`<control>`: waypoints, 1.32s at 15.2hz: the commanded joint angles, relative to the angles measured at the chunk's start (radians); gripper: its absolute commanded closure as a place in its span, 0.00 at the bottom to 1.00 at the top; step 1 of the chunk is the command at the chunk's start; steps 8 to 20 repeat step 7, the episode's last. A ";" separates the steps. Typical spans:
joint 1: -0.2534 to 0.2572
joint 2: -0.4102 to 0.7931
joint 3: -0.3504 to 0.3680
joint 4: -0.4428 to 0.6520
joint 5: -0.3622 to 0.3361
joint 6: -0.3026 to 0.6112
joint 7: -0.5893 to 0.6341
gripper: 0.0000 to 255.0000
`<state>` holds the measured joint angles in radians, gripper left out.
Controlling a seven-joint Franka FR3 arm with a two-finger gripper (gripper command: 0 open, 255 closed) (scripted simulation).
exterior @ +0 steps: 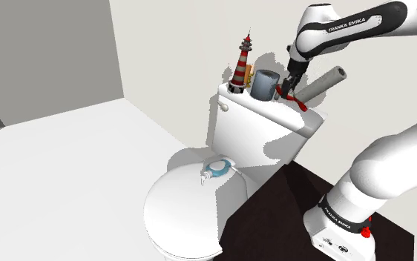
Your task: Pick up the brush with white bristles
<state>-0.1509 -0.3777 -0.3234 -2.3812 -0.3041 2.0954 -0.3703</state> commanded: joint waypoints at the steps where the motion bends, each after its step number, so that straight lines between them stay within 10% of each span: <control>1: 0.000 -0.009 0.002 0.018 0.002 -0.026 -0.006 1.00; 20: 0.002 -0.023 0.009 0.062 0.008 -0.084 -0.013 1.00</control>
